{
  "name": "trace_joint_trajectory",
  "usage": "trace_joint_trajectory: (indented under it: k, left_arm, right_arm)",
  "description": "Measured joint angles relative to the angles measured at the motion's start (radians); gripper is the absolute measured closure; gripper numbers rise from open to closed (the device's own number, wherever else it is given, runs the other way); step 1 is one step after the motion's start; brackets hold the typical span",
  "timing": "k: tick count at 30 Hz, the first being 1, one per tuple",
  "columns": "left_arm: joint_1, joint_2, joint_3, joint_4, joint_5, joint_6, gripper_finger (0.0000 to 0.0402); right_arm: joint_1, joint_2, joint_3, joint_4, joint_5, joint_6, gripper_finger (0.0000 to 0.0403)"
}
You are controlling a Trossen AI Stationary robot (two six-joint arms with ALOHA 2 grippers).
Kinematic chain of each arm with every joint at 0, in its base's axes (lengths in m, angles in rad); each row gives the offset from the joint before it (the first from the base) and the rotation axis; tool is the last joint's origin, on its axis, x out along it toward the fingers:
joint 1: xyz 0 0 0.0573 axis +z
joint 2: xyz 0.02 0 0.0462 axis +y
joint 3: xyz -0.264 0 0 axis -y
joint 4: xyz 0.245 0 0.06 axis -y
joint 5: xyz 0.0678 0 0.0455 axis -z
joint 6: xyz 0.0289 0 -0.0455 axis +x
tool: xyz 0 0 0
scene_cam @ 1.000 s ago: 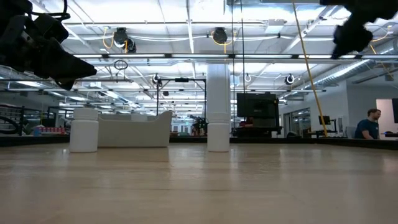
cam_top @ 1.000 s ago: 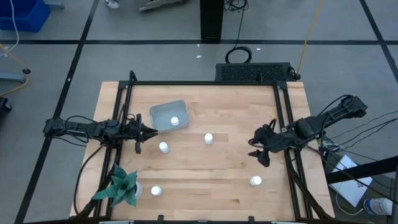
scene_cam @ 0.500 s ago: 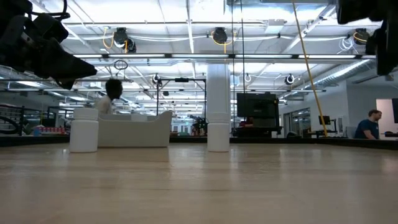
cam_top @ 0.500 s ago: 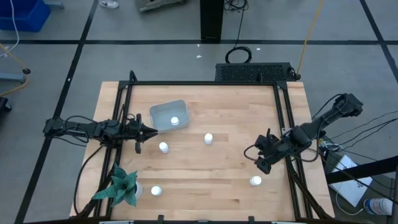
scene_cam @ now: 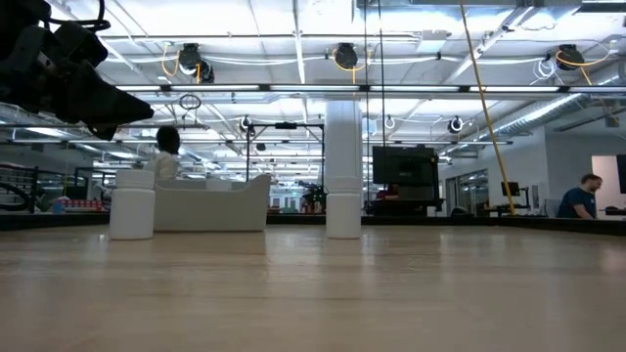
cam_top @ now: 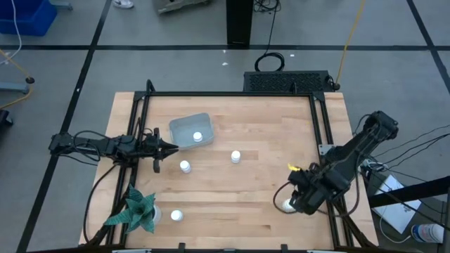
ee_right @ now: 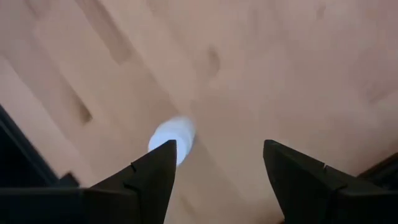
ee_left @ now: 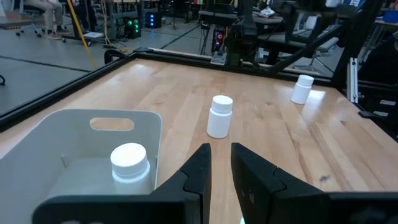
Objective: Pick and place pill bottles into a basket
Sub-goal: Put the white pill bottle in the gray bin
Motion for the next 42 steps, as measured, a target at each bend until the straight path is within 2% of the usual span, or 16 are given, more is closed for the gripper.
trace_joint_trajectory:
  k: [3, 13, 19, 26, 42]
  left_arm:
    - [0.000, 0.000, 0.000, 0.000, 0.000, 0.000, 0.0337]
    - [0.000, 0.000, 0.000, 0.000, 0.000, 0.020, 0.0337]
    - [0.000, 0.000, 0.000, 0.000, 0.000, 0.050, 0.0337]
    - [0.000, 0.000, 0.000, 0.000, 0.001, 0.051, 0.0337]
    - [0.000, 0.000, 0.000, 0.001, 0.001, 0.051, 0.0337]
  right_arm:
    - [0.006, 0.026, 0.000, 0.026, -0.043, 0.023, 0.0170]
    - [0.013, 0.028, -0.009, 0.198, -0.072, 0.090, 0.0167]
    - [0.013, 0.028, -0.070, 0.200, -0.098, 0.122, 0.0166]
    - [0.010, 0.028, -0.142, 0.325, -0.147, 0.151, 0.0165]
    - [0.010, 0.028, -0.206, 0.387, -0.148, 0.156, 0.0165]
